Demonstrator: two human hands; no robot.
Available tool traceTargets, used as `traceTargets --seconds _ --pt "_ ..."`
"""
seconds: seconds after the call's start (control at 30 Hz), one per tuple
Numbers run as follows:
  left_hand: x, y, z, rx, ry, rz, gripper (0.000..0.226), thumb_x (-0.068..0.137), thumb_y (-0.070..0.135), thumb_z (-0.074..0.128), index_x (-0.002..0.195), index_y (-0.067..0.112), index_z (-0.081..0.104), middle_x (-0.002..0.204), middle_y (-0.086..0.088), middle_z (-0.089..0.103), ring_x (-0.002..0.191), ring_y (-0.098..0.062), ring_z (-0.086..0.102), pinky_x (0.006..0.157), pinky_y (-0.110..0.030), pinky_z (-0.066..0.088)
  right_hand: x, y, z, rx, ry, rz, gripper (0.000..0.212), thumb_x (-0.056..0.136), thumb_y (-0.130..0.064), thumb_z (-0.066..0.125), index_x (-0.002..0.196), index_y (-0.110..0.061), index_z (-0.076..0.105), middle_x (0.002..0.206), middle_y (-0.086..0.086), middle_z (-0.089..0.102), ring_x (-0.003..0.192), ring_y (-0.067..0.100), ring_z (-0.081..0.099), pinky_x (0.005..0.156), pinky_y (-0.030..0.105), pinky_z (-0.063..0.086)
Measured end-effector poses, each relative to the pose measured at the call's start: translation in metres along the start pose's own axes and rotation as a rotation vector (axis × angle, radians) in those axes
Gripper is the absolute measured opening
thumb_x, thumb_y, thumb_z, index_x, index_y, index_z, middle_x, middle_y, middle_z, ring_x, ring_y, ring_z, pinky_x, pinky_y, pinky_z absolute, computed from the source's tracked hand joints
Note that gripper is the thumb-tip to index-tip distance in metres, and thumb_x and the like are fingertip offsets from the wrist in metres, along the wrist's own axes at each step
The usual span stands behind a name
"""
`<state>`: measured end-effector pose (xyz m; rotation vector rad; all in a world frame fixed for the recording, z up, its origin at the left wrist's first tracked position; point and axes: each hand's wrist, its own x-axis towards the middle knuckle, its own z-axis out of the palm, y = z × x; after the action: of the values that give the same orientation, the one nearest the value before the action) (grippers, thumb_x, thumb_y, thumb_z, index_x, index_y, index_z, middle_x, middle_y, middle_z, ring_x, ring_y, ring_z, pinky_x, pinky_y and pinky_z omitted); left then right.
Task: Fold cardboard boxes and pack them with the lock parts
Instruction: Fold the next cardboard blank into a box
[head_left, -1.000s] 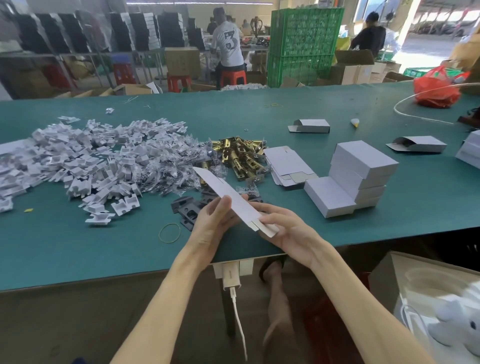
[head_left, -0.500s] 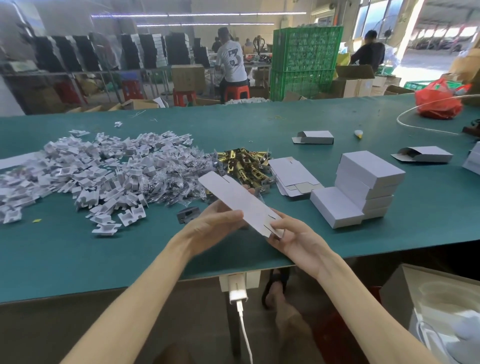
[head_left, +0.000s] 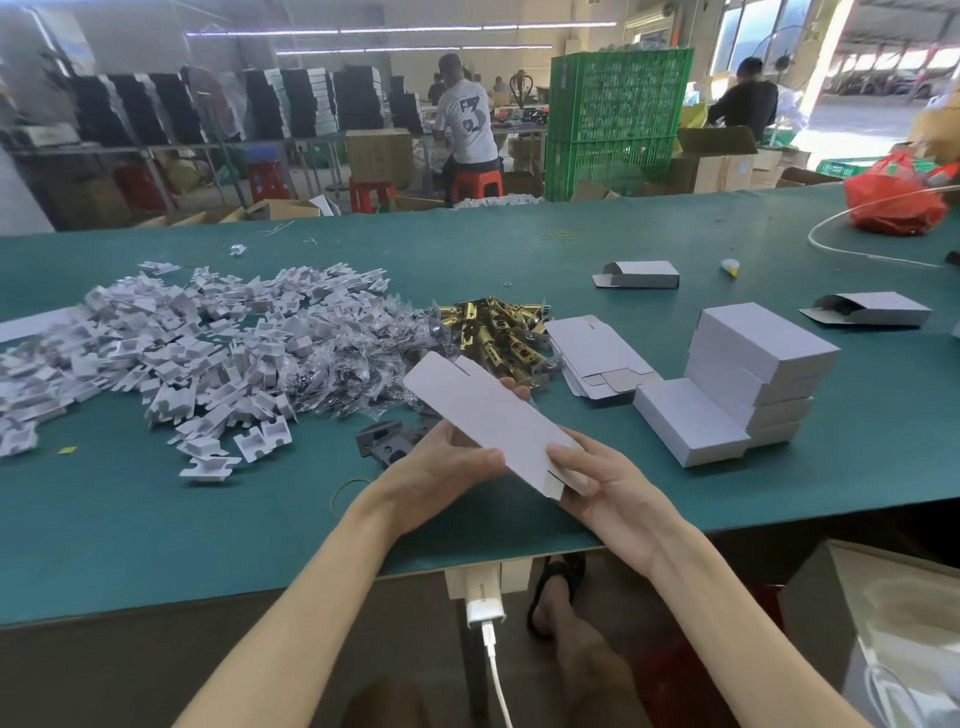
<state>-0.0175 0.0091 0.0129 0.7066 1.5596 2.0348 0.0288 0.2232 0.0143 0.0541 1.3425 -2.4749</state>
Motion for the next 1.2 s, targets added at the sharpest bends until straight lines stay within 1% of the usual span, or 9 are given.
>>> traceTargets --seconds 0.13,0.2,0.3,0.43,0.63,0.83,0.93,1.1,1.2 --pt "0.001 -0.001 -0.001 0.021 0.015 0.013 0.083 0.082 0.032 0.087 0.153 0.018 0.046 0.158 -0.009 0.05 0.145 -0.032 0.047 0.121 -0.055 0.036 -0.002 0.001 -0.002 0.028 0.006 -0.004 0.046 0.09 -0.01 0.069 0.135 -0.006 0.06 0.131 0.013 0.068 0.117 0.025 0.066 0.095 0.035 0.058" --pt "0.0 -0.001 -0.002 0.03 0.02 0.015 0.08 0.084 0.031 0.085 0.153 0.019 0.047 0.158 -0.01 0.049 0.146 -0.033 0.047 0.121 -0.057 0.034 -0.002 0.001 -0.003 0.042 -0.006 0.0 0.046 0.089 -0.008 0.067 0.134 -0.006 0.062 0.131 0.013 0.067 0.116 0.025 0.067 0.094 0.035 0.058" --pt "-0.001 -0.002 -0.003 0.048 0.008 0.013 0.082 0.085 0.031 0.085 0.155 0.018 0.044 0.16 -0.009 0.046 0.148 -0.033 0.043 0.121 -0.053 0.037 -0.001 0.003 -0.003 0.015 -0.004 0.001 0.046 0.089 -0.005 0.066 0.135 -0.005 0.06 0.131 0.013 0.067 0.115 0.026 0.067 0.094 0.037 0.059" --pt "-0.003 -0.002 -0.003 0.045 -0.032 -0.005 0.091 0.084 0.028 0.086 0.159 0.019 0.036 0.165 -0.008 0.039 0.153 -0.031 0.036 0.123 -0.046 0.032 0.0 0.002 -0.002 -0.023 0.011 0.019 0.046 0.09 -0.005 0.067 0.135 -0.006 0.059 0.13 0.012 0.068 0.115 0.027 0.066 0.096 0.039 0.058" --pt "-0.004 0.001 -0.004 0.042 -0.058 -0.015 0.093 0.085 0.031 0.085 0.161 0.02 0.033 0.166 -0.006 0.038 0.153 -0.032 0.035 0.123 -0.064 0.024 0.0 0.003 0.0 -0.044 0.024 -0.001 0.047 0.089 -0.006 0.07 0.134 -0.006 0.059 0.127 0.011 0.07 0.112 0.026 0.067 0.093 0.037 0.059" --pt "-0.006 0.002 -0.001 0.079 0.014 0.008 0.095 0.079 0.038 0.089 0.157 0.016 0.039 0.16 -0.008 0.046 0.15 -0.031 0.041 0.124 -0.062 0.025 -0.002 0.002 0.003 0.001 0.025 0.008 0.044 0.089 -0.003 0.068 0.132 -0.004 0.061 0.126 0.014 0.07 0.107 0.024 0.069 0.092 0.036 0.058" --pt "-0.006 0.005 0.001 0.084 0.023 0.031 0.1 0.076 0.039 0.09 0.157 0.013 0.038 0.159 -0.01 0.047 0.149 -0.029 0.041 0.124 -0.056 0.026 -0.003 0.002 0.004 -0.007 0.018 0.003 0.047 0.088 -0.004 0.068 0.135 -0.003 0.059 0.129 0.014 0.069 0.108 0.025 0.068 0.094 0.037 0.057" --pt "-0.007 0.008 0.004 0.061 -0.001 0.051 0.106 0.072 0.042 0.093 0.158 0.013 0.037 0.16 -0.007 0.047 0.15 -0.023 0.041 0.112 -0.026 0.043 -0.006 0.002 0.006 -0.036 0.023 -0.001 0.049 0.088 -0.006 0.07 0.136 -0.005 0.057 0.129 0.011 0.069 0.107 0.023 0.069 0.09 0.035 0.059" --pt "-0.007 0.01 0.006 0.08 -0.007 0.044 0.108 0.069 0.049 0.093 0.157 0.017 0.039 0.159 -0.003 0.049 0.149 -0.018 0.042 0.11 -0.021 0.043 -0.007 0.002 0.006 -0.033 0.041 -0.007 0.05 0.088 -0.005 0.07 0.136 -0.005 0.057 0.128 0.011 0.069 0.107 0.023 0.07 0.087 0.033 0.061"
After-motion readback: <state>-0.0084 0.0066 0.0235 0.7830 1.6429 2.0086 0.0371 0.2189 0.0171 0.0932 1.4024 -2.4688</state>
